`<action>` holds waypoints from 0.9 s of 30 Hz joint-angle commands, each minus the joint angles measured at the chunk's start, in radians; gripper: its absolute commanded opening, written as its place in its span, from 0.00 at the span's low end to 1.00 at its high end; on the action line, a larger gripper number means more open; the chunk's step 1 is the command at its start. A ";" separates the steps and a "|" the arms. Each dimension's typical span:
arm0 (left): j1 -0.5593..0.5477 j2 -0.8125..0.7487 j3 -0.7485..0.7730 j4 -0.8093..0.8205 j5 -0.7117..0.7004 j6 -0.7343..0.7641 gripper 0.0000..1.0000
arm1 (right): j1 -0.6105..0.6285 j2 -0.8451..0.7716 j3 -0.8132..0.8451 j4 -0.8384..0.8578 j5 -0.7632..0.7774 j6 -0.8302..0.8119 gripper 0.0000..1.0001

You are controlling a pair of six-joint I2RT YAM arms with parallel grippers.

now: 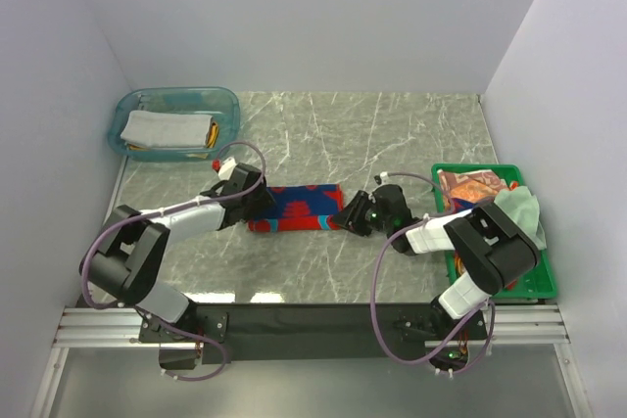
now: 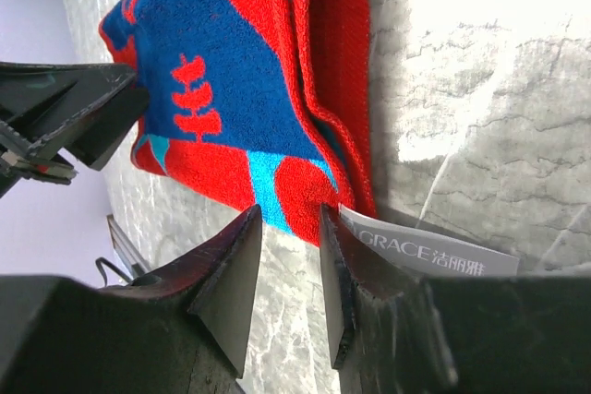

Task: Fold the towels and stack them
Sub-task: Fold the towel, then neatly place the folded towel into the bin

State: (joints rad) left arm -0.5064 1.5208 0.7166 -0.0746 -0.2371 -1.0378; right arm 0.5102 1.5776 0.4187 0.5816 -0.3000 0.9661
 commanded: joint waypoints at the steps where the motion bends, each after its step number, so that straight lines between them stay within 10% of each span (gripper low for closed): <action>1: 0.002 -0.048 -0.028 -0.054 0.051 -0.001 0.63 | -0.016 -0.024 -0.015 -0.036 -0.005 -0.035 0.39; 13: -0.035 -0.347 -0.112 -0.238 -0.031 -0.077 0.74 | -0.009 -0.205 0.098 -0.085 0.025 -0.159 0.46; 27: -0.037 -0.215 -0.244 -0.134 -0.021 -0.120 0.22 | 0.010 -0.045 0.181 0.029 0.022 -0.145 0.48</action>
State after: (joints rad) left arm -0.5381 1.2716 0.4889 -0.1623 -0.2440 -1.1511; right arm 0.5114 1.5120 0.5690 0.5552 -0.2962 0.8360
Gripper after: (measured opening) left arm 0.242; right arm 0.481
